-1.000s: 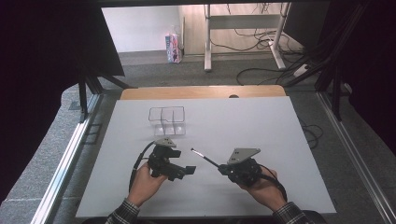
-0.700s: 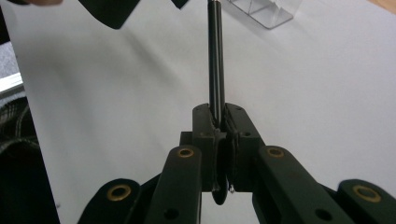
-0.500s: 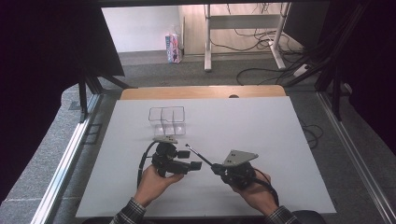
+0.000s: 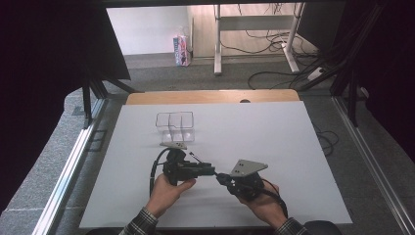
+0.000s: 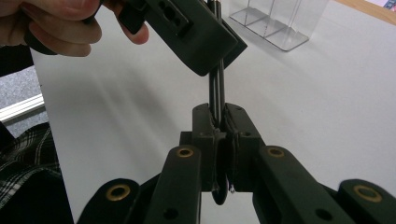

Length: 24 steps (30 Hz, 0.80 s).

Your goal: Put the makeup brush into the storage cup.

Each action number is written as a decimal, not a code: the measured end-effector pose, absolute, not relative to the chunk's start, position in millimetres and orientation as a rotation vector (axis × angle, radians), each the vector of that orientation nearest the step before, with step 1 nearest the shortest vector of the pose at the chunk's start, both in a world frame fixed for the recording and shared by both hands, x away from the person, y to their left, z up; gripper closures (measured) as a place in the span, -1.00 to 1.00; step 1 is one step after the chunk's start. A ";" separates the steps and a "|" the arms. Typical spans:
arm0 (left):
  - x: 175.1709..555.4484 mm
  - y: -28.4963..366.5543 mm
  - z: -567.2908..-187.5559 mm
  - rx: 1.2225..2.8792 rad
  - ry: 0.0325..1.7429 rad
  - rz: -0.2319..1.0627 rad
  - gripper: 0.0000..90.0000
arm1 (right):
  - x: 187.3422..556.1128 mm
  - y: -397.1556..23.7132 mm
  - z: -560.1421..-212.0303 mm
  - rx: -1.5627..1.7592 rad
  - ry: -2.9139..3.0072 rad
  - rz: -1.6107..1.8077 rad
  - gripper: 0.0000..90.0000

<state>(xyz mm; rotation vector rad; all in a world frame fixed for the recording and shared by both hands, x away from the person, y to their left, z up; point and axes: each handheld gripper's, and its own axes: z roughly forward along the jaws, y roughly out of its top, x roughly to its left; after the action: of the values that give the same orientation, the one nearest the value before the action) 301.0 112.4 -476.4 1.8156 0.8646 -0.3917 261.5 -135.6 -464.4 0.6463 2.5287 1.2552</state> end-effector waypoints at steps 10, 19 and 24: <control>299.1 112.5 -473.5 1.816 0.830 -0.411 0.86 | 266.5 -135.7 -467.7 0.675 2.578 1.232 0.39; 299.1 118.6 -467.9 1.866 0.875 -0.324 0.86 | 275.7 -138.8 -472.6 0.750 2.629 1.219 -0.29; 298.5 120.0 -467.2 1.881 0.888 -0.297 0.86 | 276.8 -138.8 -474.4 0.760 2.638 1.219 -0.43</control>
<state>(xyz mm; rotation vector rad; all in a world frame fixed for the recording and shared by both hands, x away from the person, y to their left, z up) 298.5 120.0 -467.2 1.8815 0.8878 -0.2968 276.8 -138.8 -474.4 0.7600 2.6379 1.2190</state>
